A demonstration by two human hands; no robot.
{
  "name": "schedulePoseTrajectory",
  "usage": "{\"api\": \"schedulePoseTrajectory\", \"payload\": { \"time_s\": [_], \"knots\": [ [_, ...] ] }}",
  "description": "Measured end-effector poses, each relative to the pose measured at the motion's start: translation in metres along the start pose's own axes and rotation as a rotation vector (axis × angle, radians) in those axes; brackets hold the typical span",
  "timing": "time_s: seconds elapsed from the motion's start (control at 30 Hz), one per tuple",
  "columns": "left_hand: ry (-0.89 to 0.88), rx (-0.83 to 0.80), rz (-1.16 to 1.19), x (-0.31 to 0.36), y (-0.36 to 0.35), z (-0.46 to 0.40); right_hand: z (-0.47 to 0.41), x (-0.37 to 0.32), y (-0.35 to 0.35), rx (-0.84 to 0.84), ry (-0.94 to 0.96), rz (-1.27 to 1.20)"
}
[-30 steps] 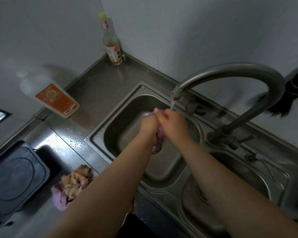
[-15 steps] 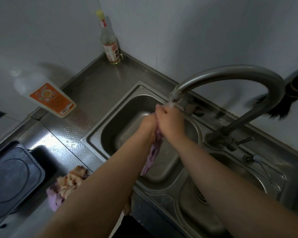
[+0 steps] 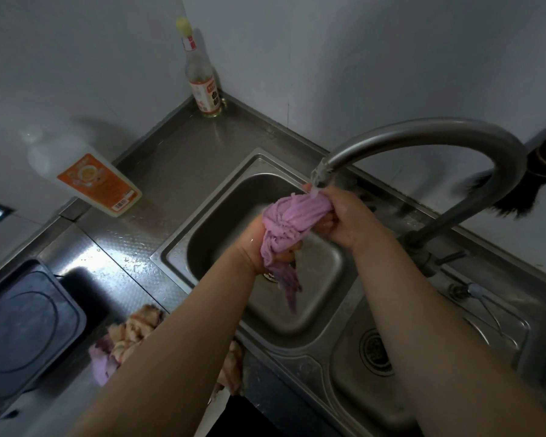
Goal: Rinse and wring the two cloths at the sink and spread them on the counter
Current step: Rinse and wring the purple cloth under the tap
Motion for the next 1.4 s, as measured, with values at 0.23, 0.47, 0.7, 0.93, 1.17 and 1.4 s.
{"api": "schedulePoseTrajectory", "payload": {
  "time_s": [0.23, 0.47, 0.7, 0.93, 1.17, 1.4],
  "knots": [
    [-0.158, -0.121, 0.139, 0.018, -0.005, 0.005, 0.016, 0.006, 0.011, -0.07, 0.23, 0.239],
    [-0.097, -0.123, 0.266, 0.015, -0.016, 0.01, 0.041, 0.042, -0.001, -0.094, 0.049, 0.162],
    [-0.325, 0.023, -0.055, 0.016, -0.011, 0.011, 0.037, 0.045, -0.006, 0.052, 0.234, 0.632],
    [-0.236, 0.288, 0.292, 0.033, 0.033, -0.016, 0.054, 0.024, 0.012, -0.116, 0.047, 1.04],
    [-0.339, 0.379, -0.85, 0.043, 0.049, -0.012, 0.061, 0.011, 0.018, -0.079, 0.315, 0.801],
    [-0.616, -0.366, -0.524, 0.027, 0.01, 0.012, 0.058, -0.004, -0.008, -0.183, 0.409, 0.751]
  ]
}}
Point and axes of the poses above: each hand's wrist, its own z-axis away from the middle knuckle, its own y-axis out of the back of the hand, x = y × z, the point moved 2 cm from there along -z, towards the middle knuckle, and after that the axes turned 13 degrees about x, right-handed, at the moved point
